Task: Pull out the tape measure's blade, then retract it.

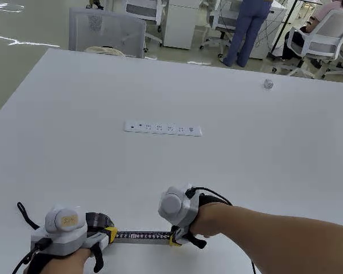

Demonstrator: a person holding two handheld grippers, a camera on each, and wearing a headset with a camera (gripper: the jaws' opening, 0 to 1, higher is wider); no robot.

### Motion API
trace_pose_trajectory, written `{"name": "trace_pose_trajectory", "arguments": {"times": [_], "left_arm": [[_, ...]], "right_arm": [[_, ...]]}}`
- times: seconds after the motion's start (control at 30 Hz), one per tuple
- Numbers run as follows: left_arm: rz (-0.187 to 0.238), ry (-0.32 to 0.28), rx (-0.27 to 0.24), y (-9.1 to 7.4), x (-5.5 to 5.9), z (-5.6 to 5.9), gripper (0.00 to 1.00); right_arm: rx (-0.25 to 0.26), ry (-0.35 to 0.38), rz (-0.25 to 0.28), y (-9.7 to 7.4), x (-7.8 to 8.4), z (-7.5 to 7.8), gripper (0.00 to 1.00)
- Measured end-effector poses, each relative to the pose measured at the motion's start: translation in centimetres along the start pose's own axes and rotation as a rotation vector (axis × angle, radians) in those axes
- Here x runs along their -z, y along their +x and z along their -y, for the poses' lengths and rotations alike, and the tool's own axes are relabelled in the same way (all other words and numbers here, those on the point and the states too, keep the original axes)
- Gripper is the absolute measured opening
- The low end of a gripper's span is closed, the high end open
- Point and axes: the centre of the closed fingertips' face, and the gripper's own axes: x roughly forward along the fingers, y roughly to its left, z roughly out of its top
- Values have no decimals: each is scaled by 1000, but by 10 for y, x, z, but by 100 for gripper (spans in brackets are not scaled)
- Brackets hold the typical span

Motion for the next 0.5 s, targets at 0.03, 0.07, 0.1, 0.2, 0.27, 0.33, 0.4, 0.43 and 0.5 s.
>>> {"name": "trace_pose_trajectory", "arguments": {"times": [0.03, 0.07, 0.1, 0.2, 0.27, 0.33, 0.4, 0.43, 0.5], "left_arm": [[0, 0, 0, 0, 0, 0, 58], [0, 0, 0, 0, 0, 0, 58], [0, 0, 0, 0, 0, 0, 58], [0, -1, 1, 0, 0, 0, 58], [1, -2, 1, 0, 0, 0, 58], [1, -2, 1, 0, 0, 0, 58], [1, -3, 1, 0, 0, 0, 58], [1, -3, 1, 0, 0, 0, 58], [1, -3, 1, 0, 0, 0, 58]], "right_arm": [[0, -1, 2, 0, -1, 0, 15], [0, -1, 2, 0, -1, 0, 15], [0, -2, 3, 0, -2, 0, 15], [-2, -1, 5, 1, -4, 0, 15], [-2, -1, 7, 1, -5, -1, 15], [-3, 0, 8, 2, -5, 0, 15], [-3, -1, 9, 1, -6, -1, 15], [-4, 0, 10, 2, -7, 0, 15], [-4, 0, 11, 2, -8, -1, 15]]}}
